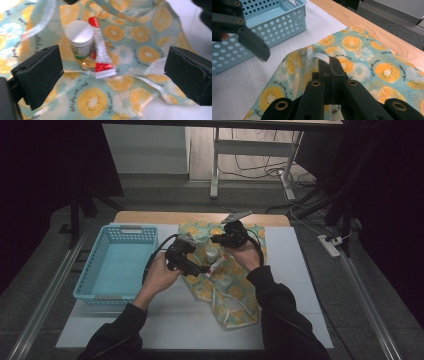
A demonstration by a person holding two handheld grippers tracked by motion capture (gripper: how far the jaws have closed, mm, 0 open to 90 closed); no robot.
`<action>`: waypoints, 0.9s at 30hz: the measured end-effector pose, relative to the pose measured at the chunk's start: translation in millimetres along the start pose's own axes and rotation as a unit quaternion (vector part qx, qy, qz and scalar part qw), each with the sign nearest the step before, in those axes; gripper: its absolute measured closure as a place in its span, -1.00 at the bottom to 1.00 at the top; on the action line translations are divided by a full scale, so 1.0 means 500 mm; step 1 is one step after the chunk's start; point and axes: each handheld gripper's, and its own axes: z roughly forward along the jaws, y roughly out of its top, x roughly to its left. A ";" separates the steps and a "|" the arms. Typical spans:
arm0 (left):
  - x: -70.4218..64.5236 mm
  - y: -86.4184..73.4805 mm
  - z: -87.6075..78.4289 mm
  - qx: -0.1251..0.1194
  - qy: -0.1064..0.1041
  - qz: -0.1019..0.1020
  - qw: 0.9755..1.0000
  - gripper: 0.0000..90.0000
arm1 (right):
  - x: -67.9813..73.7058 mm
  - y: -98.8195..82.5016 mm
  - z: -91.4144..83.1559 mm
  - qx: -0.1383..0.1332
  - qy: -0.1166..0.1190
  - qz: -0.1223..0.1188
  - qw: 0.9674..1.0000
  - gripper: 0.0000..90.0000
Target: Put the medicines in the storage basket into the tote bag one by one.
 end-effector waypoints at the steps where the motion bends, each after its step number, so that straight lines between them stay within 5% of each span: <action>1: -0.004 -0.002 -0.001 -0.001 -0.001 0.002 1.000 -0.99 | 0.001 0.000 0.000 0.000 0.000 0.001 1.000 1.00; 13: -0.035 -0.029 -0.010 -0.010 -0.022 0.021 1.000 -1.00 | 0.006 -0.005 -0.005 -0.003 0.004 -0.003 1.000 0.99; 27: -0.064 -0.073 0.001 0.000 -0.015 0.038 0.999 -1.00 | 0.006 -0.011 -0.004 -0.002 0.005 -0.002 1.000 0.99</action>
